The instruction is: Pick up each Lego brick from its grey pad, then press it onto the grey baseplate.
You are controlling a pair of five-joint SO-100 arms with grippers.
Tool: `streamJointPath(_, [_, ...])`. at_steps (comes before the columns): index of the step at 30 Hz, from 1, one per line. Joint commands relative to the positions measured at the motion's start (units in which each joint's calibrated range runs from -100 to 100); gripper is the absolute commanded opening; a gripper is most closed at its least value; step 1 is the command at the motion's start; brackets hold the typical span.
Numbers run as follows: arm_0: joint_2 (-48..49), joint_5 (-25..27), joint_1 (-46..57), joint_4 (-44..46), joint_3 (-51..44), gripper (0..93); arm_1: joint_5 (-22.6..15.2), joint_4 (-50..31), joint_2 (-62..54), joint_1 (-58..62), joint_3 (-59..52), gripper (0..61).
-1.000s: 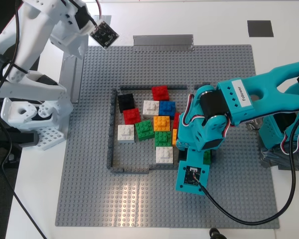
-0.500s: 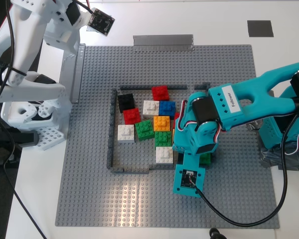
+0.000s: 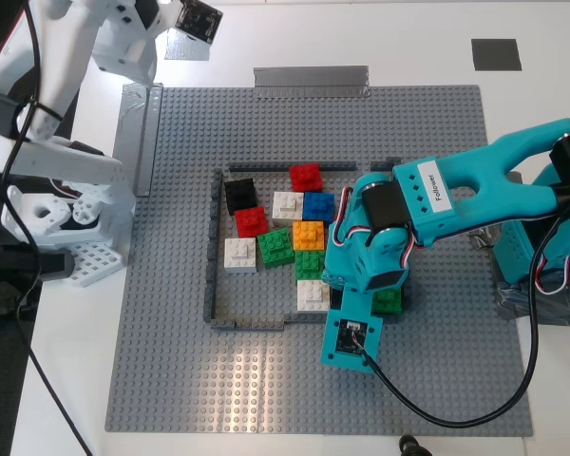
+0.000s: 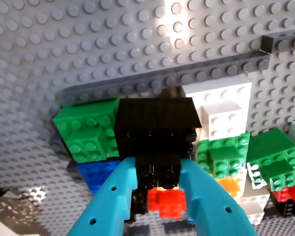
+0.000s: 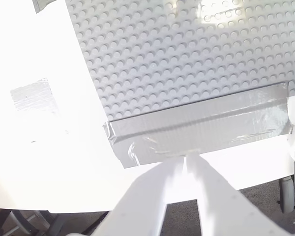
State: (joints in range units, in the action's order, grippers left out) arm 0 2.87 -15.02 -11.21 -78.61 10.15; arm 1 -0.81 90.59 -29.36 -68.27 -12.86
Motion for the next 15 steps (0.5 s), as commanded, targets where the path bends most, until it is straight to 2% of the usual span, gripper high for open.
streamJointPath(1, [0.13, 0.25, 0.58, 0.66, -1.70, 0.0, 0.39, 1.44, 1.46, -0.32, 7.94, 0.2])
streamJointPath(15, [-2.10, 0.25, 1.02, 0.58, -2.07, 0.0, -1.03, 0.63, 2.24, 0.55, 8.66, 0.2])
